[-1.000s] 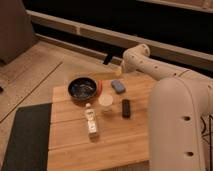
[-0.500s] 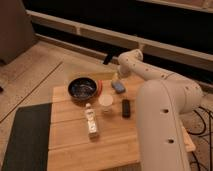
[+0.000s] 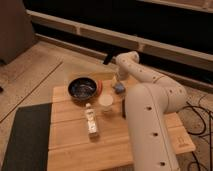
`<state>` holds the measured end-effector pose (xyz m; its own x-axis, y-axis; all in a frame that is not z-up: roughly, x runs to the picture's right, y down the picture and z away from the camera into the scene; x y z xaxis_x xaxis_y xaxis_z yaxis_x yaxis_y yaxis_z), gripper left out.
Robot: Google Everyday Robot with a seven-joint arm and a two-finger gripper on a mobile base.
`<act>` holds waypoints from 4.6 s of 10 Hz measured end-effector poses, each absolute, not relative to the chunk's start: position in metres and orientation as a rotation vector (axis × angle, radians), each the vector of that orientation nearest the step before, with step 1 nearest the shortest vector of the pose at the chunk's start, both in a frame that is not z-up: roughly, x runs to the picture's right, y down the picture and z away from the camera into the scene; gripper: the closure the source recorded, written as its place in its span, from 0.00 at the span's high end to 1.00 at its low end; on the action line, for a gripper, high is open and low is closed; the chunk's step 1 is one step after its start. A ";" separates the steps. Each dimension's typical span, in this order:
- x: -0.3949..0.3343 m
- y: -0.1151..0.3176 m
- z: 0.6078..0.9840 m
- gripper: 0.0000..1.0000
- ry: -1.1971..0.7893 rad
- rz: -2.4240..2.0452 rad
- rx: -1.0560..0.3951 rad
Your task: Place the white sponge in the ceramic cup
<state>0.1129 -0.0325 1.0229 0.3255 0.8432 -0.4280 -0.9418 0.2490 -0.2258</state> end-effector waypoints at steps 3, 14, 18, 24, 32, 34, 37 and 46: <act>0.109 -0.025 1.036 0.64 0.255 1.244 -0.528; 0.101 -0.071 1.025 0.00 0.136 1.265 -0.519; 0.093 -0.119 0.987 0.00 0.046 1.267 -0.446; 0.058 -0.144 0.918 0.00 -0.110 1.256 -0.382; 0.009 -0.126 0.871 0.00 -0.183 1.182 -0.353; 0.011 -0.126 0.871 0.00 -0.182 1.183 -0.352; 0.007 -0.126 0.870 0.00 -0.189 1.170 -0.348; -0.020 -0.124 0.818 0.00 -0.346 1.116 -0.268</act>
